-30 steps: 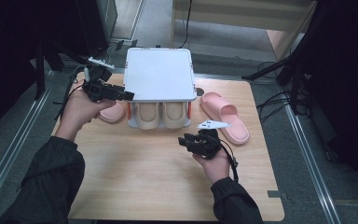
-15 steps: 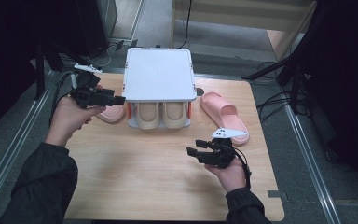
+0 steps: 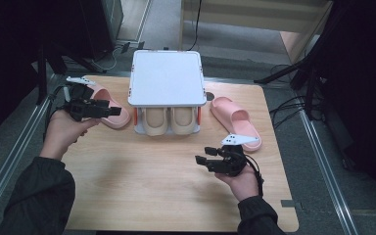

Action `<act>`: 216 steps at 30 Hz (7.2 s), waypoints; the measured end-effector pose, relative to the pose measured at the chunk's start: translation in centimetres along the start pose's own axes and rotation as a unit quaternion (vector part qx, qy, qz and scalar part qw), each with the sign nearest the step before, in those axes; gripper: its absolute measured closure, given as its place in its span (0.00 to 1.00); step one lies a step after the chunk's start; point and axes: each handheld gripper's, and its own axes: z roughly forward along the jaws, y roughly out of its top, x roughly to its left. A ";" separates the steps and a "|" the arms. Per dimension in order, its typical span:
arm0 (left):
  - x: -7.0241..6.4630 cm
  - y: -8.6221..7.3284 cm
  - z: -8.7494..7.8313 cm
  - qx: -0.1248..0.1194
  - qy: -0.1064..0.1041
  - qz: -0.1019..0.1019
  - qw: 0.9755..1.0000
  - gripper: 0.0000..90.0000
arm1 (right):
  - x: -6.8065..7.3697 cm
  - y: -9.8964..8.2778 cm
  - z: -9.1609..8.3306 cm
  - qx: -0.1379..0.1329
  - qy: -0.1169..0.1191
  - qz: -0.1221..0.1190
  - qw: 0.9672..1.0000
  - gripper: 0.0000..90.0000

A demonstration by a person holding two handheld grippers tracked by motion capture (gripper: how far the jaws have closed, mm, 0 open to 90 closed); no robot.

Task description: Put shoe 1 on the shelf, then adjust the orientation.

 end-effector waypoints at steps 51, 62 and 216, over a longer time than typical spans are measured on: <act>11.4 -4.0 7.3 0.031 0.104 -0.106 0.988 0.99 | 0.0 -2.8 -2.3 0.005 -0.050 0.024 0.998 0.49; 12.0 -4.5 7.3 0.038 0.115 -0.107 0.987 0.99 | 0.1 -2.7 -2.0 0.009 -0.048 0.020 0.999 0.49; -4.9 -10.1 3.9 0.108 -0.016 -0.023 0.994 0.90 | 1.0 1.1 3.7 0.036 0.009 -0.032 0.999 0.50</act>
